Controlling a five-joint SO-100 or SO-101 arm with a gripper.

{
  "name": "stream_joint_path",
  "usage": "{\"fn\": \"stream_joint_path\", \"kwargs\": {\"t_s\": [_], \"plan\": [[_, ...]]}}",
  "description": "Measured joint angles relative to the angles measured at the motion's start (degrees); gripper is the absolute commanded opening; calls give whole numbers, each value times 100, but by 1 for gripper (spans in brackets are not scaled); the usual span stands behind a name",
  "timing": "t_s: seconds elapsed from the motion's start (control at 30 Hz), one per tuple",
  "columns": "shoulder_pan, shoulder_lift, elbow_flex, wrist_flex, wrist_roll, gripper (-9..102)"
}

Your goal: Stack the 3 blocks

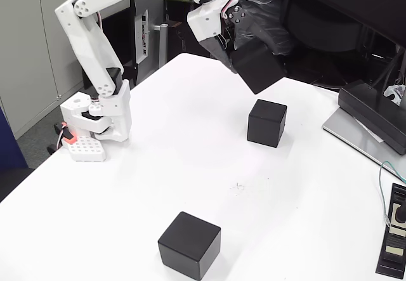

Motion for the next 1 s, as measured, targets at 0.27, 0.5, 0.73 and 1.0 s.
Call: {"fn": "stream_joint_path", "kwargs": {"t_s": [0.27,0.5,0.73,1.0], "plan": [[-220,-1160,-606,220,0,-1],[-255,-2171,-1072,501,26,-1],[-264,-2628,-1459,571,132,-1],[-299,-2848,-1521,571,149,0]]}}
